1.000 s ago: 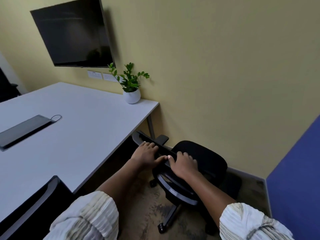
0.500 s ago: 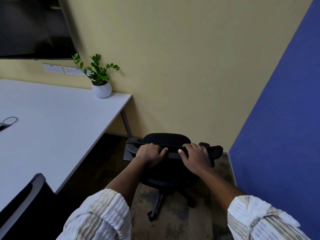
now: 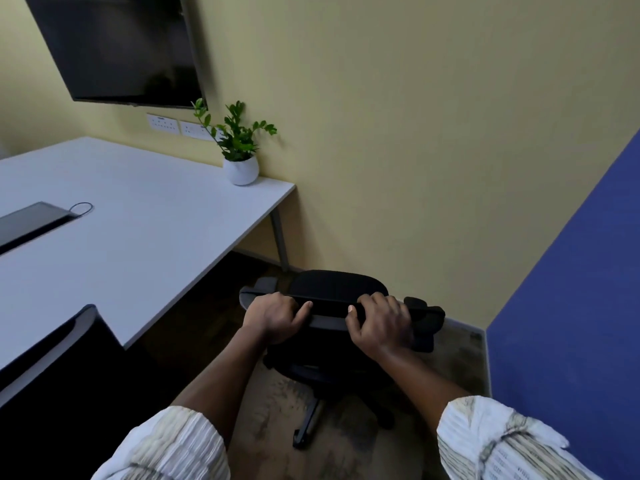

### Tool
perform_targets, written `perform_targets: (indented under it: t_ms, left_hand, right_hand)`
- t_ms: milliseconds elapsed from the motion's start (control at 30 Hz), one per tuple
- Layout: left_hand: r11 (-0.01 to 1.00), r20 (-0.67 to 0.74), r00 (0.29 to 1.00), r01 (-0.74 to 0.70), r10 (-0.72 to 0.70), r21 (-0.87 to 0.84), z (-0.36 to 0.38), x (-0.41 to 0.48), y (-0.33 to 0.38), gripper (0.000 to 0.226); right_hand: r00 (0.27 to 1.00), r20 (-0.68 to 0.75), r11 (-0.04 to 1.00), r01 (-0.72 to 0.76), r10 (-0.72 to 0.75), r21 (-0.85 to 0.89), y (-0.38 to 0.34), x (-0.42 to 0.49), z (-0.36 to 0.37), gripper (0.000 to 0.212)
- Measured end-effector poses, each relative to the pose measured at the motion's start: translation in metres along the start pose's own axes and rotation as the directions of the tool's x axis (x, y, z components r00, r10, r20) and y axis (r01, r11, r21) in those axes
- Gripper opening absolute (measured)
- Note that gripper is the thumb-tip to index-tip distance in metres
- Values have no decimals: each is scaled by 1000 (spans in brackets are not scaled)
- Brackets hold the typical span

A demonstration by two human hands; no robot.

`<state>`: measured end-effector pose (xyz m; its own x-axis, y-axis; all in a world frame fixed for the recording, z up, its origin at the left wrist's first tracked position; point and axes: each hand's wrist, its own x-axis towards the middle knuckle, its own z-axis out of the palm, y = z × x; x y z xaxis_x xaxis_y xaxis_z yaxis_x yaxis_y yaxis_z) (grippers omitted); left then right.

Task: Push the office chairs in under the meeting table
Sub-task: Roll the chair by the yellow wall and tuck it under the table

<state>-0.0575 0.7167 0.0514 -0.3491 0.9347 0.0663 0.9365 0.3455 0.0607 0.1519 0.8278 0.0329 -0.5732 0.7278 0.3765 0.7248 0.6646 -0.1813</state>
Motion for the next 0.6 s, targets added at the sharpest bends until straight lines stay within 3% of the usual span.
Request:
perform_targets:
  t_ms: [300, 600]
  left_hand:
    - [984, -113, 978, 171, -176, -59, 8, 6, 69, 76]
    - [929, -132, 920, 370, -368, -10, 0, 41, 71, 74]
  right_hand:
    - [975, -9, 970, 222, -222, 101, 75, 50, -1, 44]
    - [914, -28, 896, 404, -406, 187, 81, 135, 31, 40]
